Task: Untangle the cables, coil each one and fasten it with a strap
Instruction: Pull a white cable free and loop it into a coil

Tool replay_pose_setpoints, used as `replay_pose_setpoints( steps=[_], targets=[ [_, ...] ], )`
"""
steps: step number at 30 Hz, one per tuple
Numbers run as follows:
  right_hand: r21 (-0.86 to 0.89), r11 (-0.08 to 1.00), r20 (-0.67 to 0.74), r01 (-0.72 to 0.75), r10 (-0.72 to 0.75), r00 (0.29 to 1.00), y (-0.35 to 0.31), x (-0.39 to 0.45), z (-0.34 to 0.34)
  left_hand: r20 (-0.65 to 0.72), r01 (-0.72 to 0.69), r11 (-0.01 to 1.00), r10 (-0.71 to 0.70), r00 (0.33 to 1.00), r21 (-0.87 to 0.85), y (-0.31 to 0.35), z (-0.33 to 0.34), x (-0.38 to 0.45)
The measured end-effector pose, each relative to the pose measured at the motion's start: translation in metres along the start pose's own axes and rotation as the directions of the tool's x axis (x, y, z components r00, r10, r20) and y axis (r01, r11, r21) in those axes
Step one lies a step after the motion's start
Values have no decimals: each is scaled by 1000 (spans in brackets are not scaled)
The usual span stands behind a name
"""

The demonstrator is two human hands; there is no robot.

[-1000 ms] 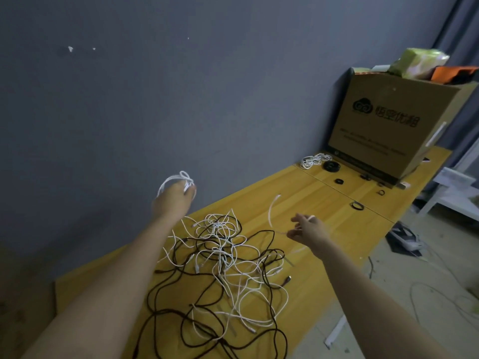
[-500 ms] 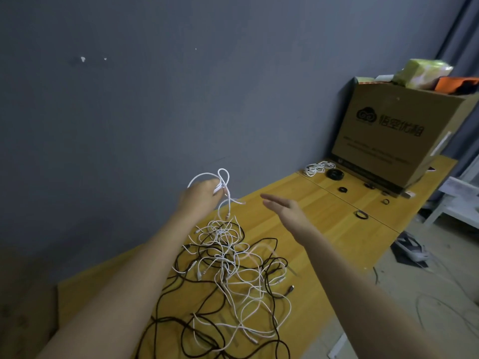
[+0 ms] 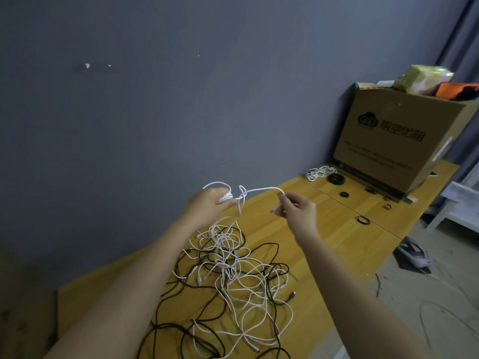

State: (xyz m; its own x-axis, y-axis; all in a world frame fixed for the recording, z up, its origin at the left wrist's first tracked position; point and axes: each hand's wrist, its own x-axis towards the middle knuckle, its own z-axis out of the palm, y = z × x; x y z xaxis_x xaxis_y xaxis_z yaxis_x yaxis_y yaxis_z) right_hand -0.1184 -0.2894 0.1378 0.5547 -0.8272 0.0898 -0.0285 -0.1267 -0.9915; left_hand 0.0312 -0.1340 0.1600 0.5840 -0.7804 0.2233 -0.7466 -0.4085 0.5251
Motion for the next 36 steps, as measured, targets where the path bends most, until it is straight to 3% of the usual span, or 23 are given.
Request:
replay_pose_setpoints(
  steps=[3, 6, 8, 10, 16, 19, 22, 26, 28, 31, 34, 36],
  targets=[
    [138, 985, -171, -109, 132, 976, 7, 12, -10, -168, 111, 981, -137, 976, -158, -9, -2, 3],
    [325, 913, -352, -246, 358, 865, 20, 19, -28, -351, 220, 959, -270, 897, -176, -32, -15, 8],
    [321, 900, -421, -295, 415, 807, 33, 18, -44, -420, 249, 951, -304, 855, -183, -53, -25, 6],
    [238, 923, -419, -303, 379, 825, 42, 15, -49, -424, 262, 949, -314, 849, -177, -65, -28, 3],
    [155, 973, -335, -169, 213, 918, 27, 12, -22, -288, 130, 982, -165, 943, -137, -45, -12, 0],
    [31, 994, -34, -108, 109, 993, 19, 12, -8, -221, 32, 995, -53, 974, -93, -26, -8, -1],
    [-179, 981, 183, 73, -39, 982, 13, 0, 11, -146, -12, 999, 6, 989, -36, -10, -3, 0],
    [-228, 941, 452, 250, -125, 883, 12, -23, 39, -65, -61, 998, 62, 996, 13, 9, 7, 2],
    [-354, 867, 451, 352, -171, 876, 17, -27, 44, -28, -73, 997, 73, 997, 14, 13, 10, 1],
    [-452, 818, 306, 354, -230, 924, 27, -23, 37, -28, -79, 997, 79, 996, 2, 11, 9, -4],
    [-606, 706, 263, 366, -257, 930, 29, -18, 28, -7, -71, 997, 71, 997, 29, 6, 5, -8],
    [-612, 702, 210, 364, -300, 931, 25, -15, 24, 16, -63, 997, 62, 998, 46, 9, 4, -10]
  ],
)
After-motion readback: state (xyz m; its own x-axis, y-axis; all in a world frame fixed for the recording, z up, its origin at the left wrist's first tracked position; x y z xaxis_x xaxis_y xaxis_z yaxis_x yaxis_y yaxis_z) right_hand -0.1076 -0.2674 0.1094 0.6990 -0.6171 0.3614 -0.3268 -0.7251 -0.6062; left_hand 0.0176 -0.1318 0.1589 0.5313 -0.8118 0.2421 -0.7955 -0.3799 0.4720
